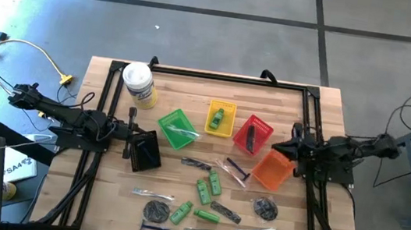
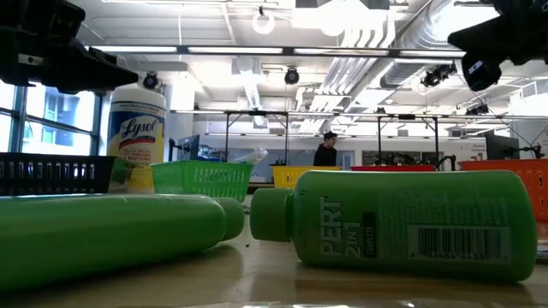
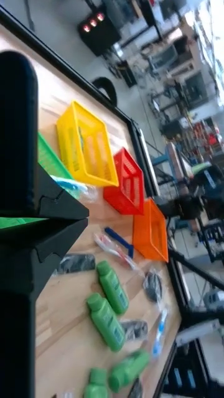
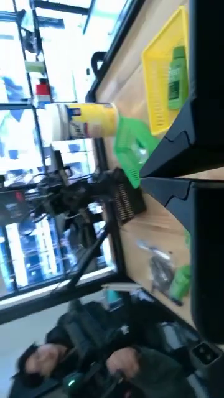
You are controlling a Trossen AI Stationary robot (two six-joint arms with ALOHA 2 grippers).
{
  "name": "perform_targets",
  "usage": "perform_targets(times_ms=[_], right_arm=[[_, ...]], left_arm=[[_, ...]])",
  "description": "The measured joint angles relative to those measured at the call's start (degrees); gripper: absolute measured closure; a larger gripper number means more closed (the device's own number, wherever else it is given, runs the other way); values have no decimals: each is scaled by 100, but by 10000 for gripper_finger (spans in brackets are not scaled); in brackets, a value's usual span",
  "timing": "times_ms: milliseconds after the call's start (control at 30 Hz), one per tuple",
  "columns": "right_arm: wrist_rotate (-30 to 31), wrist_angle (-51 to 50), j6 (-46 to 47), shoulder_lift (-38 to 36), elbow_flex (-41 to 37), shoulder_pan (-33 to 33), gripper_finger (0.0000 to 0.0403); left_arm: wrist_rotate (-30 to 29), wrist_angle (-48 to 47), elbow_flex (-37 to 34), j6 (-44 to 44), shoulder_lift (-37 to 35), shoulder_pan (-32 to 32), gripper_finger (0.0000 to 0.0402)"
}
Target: Pick & Place Travel size toiletries
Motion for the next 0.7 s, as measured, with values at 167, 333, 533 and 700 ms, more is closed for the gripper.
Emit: perform_targets(times_ms=[167, 333, 533, 700], right_arm=[[396, -58, -34, -239, -238, 0, 400], [257, 691, -317, -162, -835, -3, 400], [-141, 1143, -472, -136, -972, -70, 400], [-312, 1278, -591, -140, -974, -64, 399]], left_arm=[[-515, -66, 0, -513, 2, 1, 402], [-639, -269, 0, -672, 2, 3, 402], [-648, -145, 0, -460, 2, -1, 402], [-647, -50, 0, -554, 4, -1, 402]])
